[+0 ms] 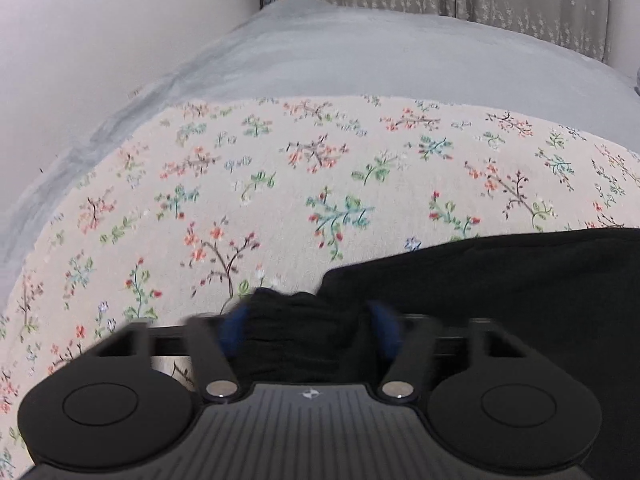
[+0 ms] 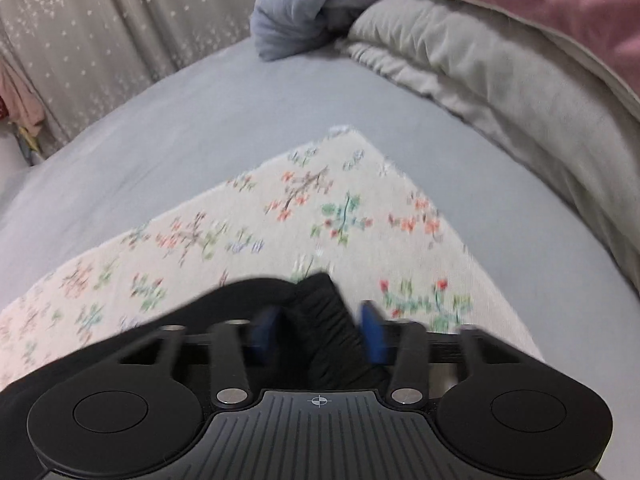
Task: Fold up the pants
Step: 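Lift the waistband with both tools and carry it toward the cuffs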
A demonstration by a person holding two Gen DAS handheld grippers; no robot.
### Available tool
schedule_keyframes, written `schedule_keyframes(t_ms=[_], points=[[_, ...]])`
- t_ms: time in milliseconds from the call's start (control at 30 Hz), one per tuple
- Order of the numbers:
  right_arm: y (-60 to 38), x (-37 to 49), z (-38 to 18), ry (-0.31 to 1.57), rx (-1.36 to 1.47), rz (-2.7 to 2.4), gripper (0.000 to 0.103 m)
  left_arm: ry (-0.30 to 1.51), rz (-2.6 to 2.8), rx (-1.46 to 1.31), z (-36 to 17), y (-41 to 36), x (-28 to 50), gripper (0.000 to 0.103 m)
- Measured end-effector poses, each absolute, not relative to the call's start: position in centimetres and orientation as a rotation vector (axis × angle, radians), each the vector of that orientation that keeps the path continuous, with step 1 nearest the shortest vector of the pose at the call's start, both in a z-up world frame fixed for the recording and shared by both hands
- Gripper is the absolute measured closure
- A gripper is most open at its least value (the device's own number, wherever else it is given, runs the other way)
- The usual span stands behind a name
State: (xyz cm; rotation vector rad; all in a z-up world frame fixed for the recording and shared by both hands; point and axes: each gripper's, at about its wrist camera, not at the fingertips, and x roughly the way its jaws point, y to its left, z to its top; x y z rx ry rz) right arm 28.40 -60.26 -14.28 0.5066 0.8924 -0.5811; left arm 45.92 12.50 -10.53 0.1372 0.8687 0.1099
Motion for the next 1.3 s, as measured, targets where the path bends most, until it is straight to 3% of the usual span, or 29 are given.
schedule_keyframes(t_ms=[100,200,400,733,933,1100,1200,1267,1300], points=[[-60.2,29.2,-14.1,0.884,0.468,-0.584,0.078,0.847,0.129,0.173,-10.2,11.5,45.8,0.052],[-59.2,29.4,-12.6,0.834,0.396,-0.586,0.08,0.794,0.165,0.141,-9.4,11.9,44.9,0.057],[-59.1,27.2,-8.5,0.705,0.411,-0.587,0.081,0.71,0.194,0.035,-6.1,13.9,43.1,0.057],[-57.3,24.7,-5.1,0.699,0.364,-0.586,0.081,0.637,0.168,-0.037,-2.8,15.0,39.4,0.058],[-54.0,15.2,0.0,0.502,0.361,-0.447,0.081,0.517,0.0,-0.094,-1.7,19.6,29.7,0.058],[-52.6,3.4,-3.0,0.596,0.353,-0.315,0.082,0.637,-0.178,0.042,-6.3,22.9,22.9,0.053],[-52.6,-1.8,-7.0,0.747,0.389,-0.293,0.081,0.703,-0.24,0.031,-7.8,24.4,20.4,0.04],[-52.7,-4.2,-8.3,0.785,0.438,-0.315,0.076,0.703,-0.234,-0.029,-7.5,25.6,19.6,0.03],[-52.5,-5.0,-8.2,0.77,0.448,-0.335,0.063,0.703,-0.229,-0.063,-7.1,26.2,19.5,0.027]])
